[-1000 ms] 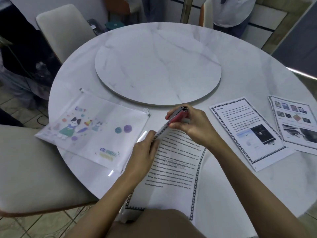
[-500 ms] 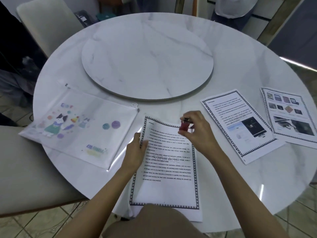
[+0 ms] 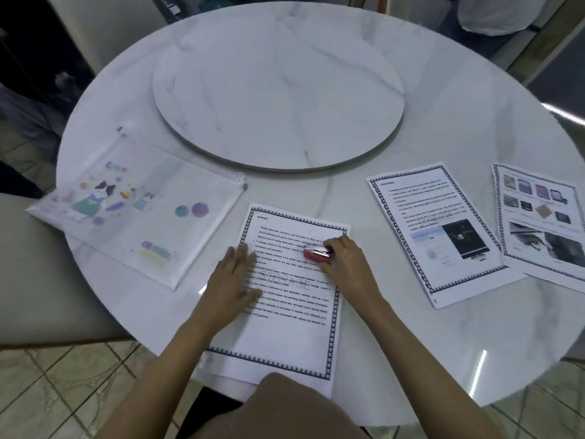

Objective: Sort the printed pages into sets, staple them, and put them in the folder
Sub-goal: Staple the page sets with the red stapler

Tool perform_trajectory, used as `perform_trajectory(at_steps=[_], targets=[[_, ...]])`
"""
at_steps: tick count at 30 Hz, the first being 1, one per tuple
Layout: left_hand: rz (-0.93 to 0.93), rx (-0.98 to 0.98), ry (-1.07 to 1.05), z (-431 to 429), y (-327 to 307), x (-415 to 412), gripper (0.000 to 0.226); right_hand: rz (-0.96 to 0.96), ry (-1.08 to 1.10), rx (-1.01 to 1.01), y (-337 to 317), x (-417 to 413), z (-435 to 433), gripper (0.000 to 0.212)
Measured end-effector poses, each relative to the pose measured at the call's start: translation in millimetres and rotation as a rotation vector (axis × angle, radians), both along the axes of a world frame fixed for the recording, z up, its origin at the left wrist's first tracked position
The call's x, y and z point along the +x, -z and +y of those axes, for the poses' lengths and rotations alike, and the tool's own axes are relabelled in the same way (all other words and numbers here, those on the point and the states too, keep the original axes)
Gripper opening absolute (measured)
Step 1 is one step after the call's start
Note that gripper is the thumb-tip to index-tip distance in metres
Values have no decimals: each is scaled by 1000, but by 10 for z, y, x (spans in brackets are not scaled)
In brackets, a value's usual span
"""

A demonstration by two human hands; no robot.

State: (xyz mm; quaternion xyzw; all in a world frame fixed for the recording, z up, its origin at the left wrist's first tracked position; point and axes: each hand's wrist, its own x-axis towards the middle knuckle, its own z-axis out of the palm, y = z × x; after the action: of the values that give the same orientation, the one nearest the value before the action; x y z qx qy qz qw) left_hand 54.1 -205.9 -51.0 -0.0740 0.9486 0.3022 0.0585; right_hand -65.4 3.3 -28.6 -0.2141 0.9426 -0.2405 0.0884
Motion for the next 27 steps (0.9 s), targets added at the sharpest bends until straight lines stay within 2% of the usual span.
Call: perform_trajectory(at_steps=[14, 17, 21, 23, 27], targets=[[6, 1, -14, 76, 53, -51, 76, 23, 120, -71, 42, -516, -254, 35], [13, 9, -6, 49, 98, -53, 98, 23, 161, -74, 25, -717, -354, 38], [7, 10, -10, 30, 104, -64, 106, -3, 196, -103, 17, -894, -445, 41], [0, 11, -9, 33, 72, -73, 103, -6, 179, -100, 19, -936, -465, 48], [10, -15, -24, 67, -22, -105, 72, 25, 148, -105, 7, -942, -342, 53]])
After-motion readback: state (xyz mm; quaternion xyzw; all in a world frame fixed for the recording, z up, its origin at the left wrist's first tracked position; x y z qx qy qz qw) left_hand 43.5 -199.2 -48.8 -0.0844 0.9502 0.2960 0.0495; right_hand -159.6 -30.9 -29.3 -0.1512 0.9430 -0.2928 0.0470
